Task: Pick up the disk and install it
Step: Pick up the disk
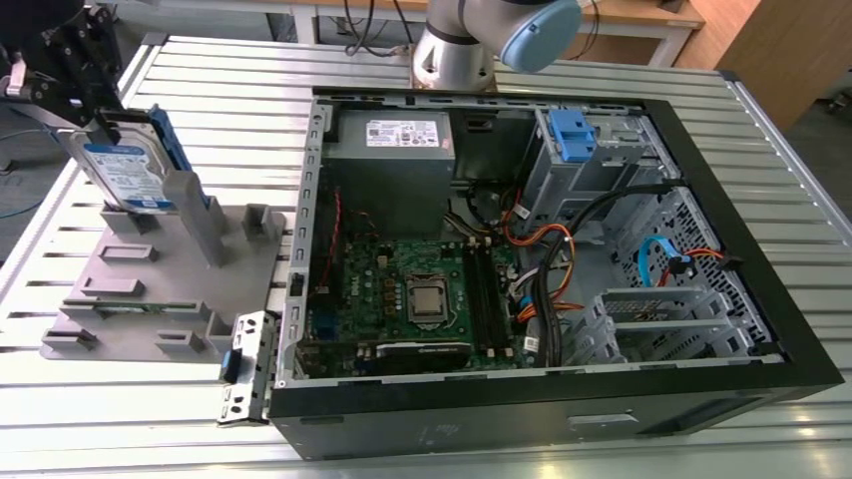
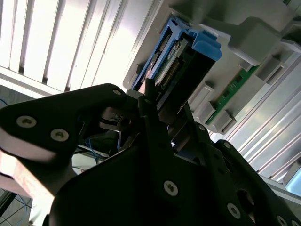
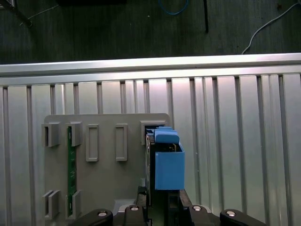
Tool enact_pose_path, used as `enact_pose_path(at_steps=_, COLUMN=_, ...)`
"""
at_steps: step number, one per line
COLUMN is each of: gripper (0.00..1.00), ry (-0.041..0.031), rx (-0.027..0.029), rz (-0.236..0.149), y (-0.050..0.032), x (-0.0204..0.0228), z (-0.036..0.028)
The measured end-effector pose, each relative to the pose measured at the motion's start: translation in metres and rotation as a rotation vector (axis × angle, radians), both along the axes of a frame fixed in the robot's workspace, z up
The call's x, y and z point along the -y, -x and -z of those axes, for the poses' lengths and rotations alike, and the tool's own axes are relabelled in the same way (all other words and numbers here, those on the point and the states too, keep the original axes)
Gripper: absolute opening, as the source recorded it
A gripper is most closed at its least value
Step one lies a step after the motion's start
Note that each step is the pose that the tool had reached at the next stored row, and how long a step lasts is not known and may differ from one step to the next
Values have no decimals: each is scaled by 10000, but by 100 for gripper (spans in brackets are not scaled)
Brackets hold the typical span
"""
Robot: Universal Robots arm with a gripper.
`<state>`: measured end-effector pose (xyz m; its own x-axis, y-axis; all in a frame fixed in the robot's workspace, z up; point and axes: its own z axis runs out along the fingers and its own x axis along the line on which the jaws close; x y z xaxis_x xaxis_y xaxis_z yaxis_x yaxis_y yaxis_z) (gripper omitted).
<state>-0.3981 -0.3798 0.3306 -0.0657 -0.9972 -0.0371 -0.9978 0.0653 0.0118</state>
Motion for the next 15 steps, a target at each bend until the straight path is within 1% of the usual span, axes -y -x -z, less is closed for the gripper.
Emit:
enact_pose_path(at_steps=3, gripper=35, ry=-1, rx=1, rz=-1, y=0, x=0, z=-36)
enact_pose_path(at_steps=6, gripper=35, ry=-3, rx=5, rz=0, y=0, x=0, z=-40)
enact_pose_path(at_steps=8, gripper=35, ry=-1, rx=1, rz=0, y=0, x=0, z=-72)
enact_pose_path(at_steps=11, gripper=35, ry=-1, rx=1, rz=-1, y=0, x=0, z=-74)
enact_pose_path(at_steps=15, gripper=35, ry=-1, rx=1, rz=0, y=0, x=0, z=-94)
